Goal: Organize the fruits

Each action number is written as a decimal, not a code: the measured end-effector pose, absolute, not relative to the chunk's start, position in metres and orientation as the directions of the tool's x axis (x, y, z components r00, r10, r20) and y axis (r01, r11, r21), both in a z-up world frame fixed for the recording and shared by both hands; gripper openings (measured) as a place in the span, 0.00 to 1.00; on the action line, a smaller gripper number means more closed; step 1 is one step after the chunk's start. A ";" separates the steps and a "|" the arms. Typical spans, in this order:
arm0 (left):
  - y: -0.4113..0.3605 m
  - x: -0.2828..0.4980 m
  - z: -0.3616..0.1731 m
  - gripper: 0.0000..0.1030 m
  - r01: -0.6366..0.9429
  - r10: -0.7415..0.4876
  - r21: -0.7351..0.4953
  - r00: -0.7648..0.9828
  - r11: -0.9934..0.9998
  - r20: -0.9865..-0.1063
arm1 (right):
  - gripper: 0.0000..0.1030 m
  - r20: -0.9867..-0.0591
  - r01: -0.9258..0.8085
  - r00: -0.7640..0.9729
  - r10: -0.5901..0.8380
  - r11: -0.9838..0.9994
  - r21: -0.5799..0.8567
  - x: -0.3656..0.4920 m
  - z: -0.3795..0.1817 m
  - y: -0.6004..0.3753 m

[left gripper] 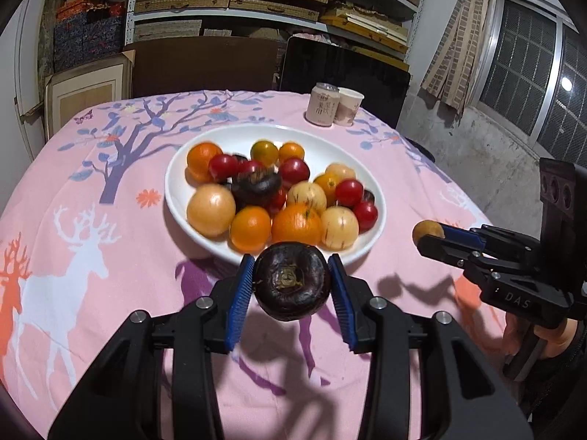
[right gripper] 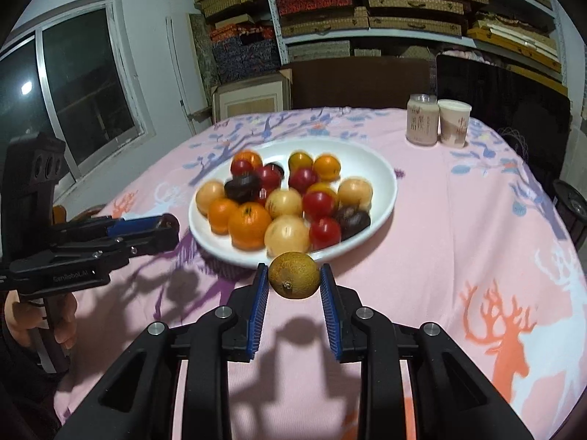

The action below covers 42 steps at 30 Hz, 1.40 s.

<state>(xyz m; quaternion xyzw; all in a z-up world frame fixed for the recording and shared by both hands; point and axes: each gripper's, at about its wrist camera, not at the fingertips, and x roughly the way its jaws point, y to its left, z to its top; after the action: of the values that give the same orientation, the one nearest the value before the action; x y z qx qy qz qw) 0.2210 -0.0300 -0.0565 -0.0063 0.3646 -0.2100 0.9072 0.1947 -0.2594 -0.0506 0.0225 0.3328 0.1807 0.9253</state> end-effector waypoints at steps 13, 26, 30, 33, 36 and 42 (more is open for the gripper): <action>-0.045 0.323 -0.024 0.39 0.349 -0.371 -0.168 0.665 0.922 -0.648 | 0.28 -0.521 -0.330 0.800 0.296 0.943 0.030 0.283 -0.015 -0.224; -0.014 0.275 -0.041 0.95 0.297 -0.317 -0.155 0.640 0.942 -0.700 | 0.96 -0.609 -0.343 0.710 0.353 0.929 0.139 0.235 -0.028 -0.234; -0.007 0.220 -0.045 0.95 0.318 -0.329 -0.156 0.614 0.935 -0.718 | 0.96 -0.622 -0.347 0.692 0.365 0.925 0.157 0.173 -0.035 -0.232; 0.000 0.177 -0.044 0.95 0.307 -0.321 -0.154 0.623 0.939 -0.714 | 0.96 -0.609 -0.323 0.708 0.358 0.931 0.171 0.132 -0.034 -0.234; 0.002 0.135 -0.037 0.95 0.289 -0.311 -0.156 0.636 0.945 -0.706 | 0.96 -0.592 -0.300 0.726 0.351 0.935 0.187 0.099 -0.028 -0.235; 0.006 0.067 -0.009 0.95 0.222 -0.232 -0.095 0.741 0.970 -0.630 | 0.96 -0.555 -0.270 0.777 0.297 0.954 0.133 0.057 -0.012 -0.237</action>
<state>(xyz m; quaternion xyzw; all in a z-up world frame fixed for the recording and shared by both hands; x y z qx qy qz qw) 0.0670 0.0060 -0.0085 -0.0068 0.3387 -0.1217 0.9330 0.0572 -0.2369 -0.0115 0.0230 0.2983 0.1503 0.9423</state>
